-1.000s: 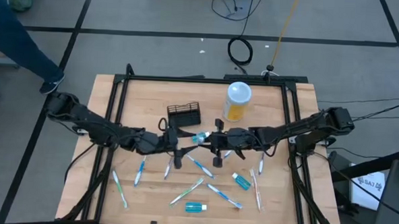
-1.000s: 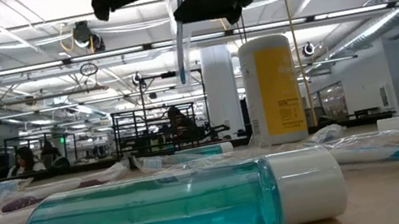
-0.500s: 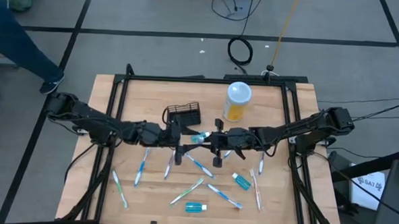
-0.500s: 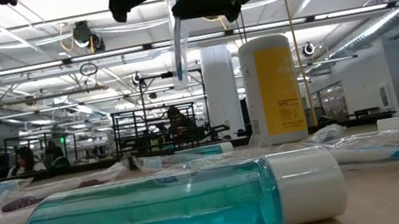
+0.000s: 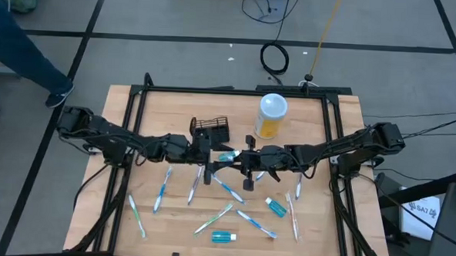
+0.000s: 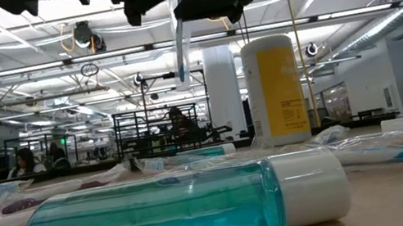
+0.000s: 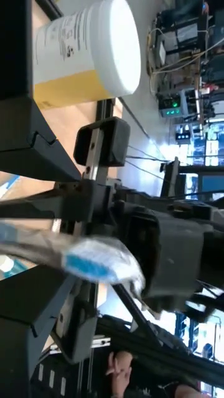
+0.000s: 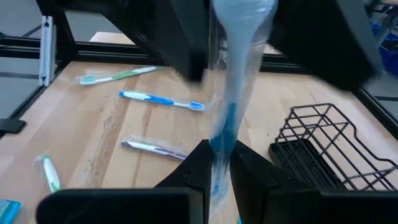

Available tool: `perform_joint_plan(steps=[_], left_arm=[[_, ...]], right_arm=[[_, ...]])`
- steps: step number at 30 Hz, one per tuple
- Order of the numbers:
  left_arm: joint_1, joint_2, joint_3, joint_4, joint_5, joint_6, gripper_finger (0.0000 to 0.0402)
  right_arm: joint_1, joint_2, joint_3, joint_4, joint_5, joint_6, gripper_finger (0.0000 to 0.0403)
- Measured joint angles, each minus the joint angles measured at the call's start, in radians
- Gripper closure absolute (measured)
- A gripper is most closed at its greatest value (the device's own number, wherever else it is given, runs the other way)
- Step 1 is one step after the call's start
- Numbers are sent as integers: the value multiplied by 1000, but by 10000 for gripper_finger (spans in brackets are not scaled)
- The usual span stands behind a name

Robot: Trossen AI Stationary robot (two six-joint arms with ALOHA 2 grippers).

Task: Pick & Place toothbrushing station
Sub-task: Put the blue toothbrush into the black mesh organizer

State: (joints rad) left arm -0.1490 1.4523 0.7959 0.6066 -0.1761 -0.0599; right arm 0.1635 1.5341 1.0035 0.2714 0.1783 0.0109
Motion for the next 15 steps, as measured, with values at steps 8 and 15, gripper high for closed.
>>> perform_joint_plan(steps=[8, 15], left_arm=[[-1, 34, 0, 20, -61, 9, 193], [2, 34, 0, 19, -58, 38, 269]], right_arm=[[0, 0, 0, -15, 3, 3, 367], [-1, 0, 0, -31, 7, 8, 367]])
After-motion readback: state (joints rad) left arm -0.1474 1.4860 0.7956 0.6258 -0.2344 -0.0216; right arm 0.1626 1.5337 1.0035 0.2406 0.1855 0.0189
